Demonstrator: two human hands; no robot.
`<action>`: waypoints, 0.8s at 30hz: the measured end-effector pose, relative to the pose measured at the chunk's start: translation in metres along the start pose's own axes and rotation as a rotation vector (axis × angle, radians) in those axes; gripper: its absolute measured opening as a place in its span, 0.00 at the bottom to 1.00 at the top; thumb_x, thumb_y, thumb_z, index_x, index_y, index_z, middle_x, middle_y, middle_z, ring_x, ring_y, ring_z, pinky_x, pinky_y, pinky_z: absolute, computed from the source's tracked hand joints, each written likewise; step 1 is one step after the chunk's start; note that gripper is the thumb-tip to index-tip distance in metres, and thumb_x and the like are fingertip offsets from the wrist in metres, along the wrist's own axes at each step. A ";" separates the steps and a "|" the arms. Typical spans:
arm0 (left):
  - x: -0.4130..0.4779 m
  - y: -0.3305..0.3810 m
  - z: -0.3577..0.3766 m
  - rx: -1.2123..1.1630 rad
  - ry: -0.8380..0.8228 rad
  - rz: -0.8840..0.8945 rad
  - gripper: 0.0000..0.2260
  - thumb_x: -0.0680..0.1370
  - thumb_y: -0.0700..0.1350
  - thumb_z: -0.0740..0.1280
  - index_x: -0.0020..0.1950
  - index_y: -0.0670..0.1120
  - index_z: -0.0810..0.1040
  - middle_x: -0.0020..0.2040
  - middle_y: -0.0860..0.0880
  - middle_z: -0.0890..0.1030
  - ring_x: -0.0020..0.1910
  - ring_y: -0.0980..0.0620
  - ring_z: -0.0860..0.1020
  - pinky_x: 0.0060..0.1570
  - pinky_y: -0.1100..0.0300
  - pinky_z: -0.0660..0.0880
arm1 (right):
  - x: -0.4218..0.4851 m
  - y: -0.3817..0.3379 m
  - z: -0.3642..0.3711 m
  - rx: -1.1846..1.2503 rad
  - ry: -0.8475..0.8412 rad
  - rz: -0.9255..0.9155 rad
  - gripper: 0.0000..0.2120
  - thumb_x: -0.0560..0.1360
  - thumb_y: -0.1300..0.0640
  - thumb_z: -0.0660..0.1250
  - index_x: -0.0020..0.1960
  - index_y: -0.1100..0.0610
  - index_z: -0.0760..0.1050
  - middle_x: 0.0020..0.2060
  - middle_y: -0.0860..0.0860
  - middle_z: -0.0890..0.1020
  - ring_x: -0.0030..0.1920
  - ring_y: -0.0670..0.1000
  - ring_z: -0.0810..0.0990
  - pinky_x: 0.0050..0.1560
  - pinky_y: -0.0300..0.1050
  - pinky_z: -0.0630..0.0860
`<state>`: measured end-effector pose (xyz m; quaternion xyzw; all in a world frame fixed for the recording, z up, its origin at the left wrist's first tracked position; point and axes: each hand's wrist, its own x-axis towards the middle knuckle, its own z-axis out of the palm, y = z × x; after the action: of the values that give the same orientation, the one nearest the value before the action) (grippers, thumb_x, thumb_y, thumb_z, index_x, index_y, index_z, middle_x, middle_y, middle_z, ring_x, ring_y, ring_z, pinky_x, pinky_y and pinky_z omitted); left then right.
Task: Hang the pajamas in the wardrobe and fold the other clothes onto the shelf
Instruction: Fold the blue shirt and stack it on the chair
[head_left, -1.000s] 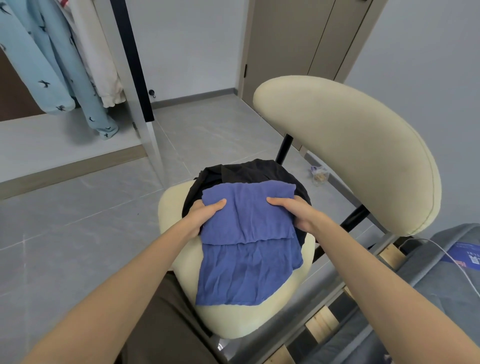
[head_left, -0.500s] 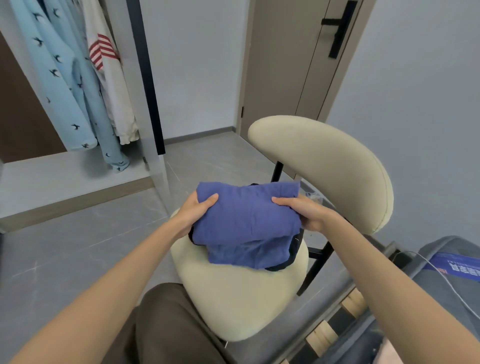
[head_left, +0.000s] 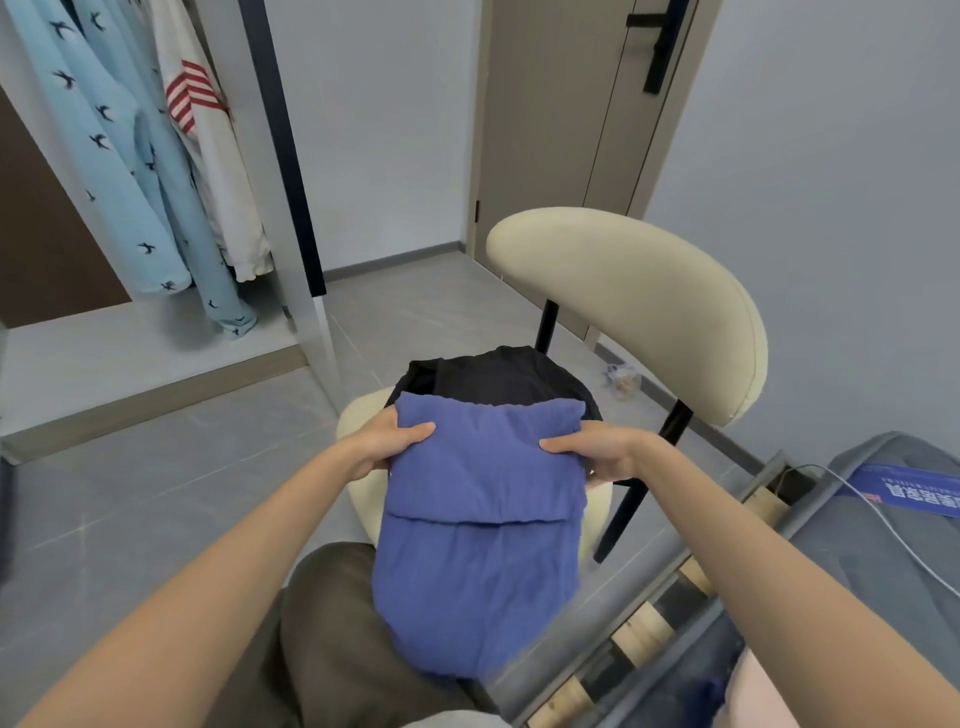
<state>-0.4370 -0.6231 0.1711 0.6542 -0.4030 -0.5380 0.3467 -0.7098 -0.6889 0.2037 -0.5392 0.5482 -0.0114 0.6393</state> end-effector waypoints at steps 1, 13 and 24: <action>0.005 -0.006 0.003 0.005 0.000 -0.009 0.13 0.78 0.47 0.67 0.61 0.52 0.71 0.56 0.53 0.78 0.55 0.51 0.76 0.53 0.55 0.75 | 0.006 0.005 0.001 0.009 0.034 0.004 0.22 0.77 0.55 0.68 0.68 0.53 0.67 0.64 0.49 0.74 0.60 0.53 0.75 0.53 0.50 0.77; 0.063 -0.013 0.019 0.206 0.188 0.181 0.12 0.78 0.43 0.67 0.60 0.41 0.77 0.53 0.47 0.79 0.51 0.50 0.77 0.44 0.64 0.71 | 0.062 0.023 -0.012 -0.062 0.478 -0.248 0.12 0.74 0.63 0.68 0.58 0.58 0.76 0.46 0.52 0.81 0.48 0.53 0.79 0.48 0.47 0.77; 0.014 -0.045 0.017 0.031 0.171 0.136 0.12 0.76 0.38 0.69 0.58 0.39 0.78 0.44 0.48 0.81 0.39 0.56 0.79 0.37 0.68 0.76 | 0.021 0.060 0.015 0.159 0.308 -0.327 0.11 0.72 0.75 0.64 0.53 0.66 0.75 0.47 0.58 0.79 0.52 0.54 0.78 0.53 0.45 0.79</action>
<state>-0.4458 -0.6164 0.1219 0.6739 -0.4238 -0.4492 0.4055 -0.7251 -0.6668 0.1443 -0.5608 0.5420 -0.2400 0.5780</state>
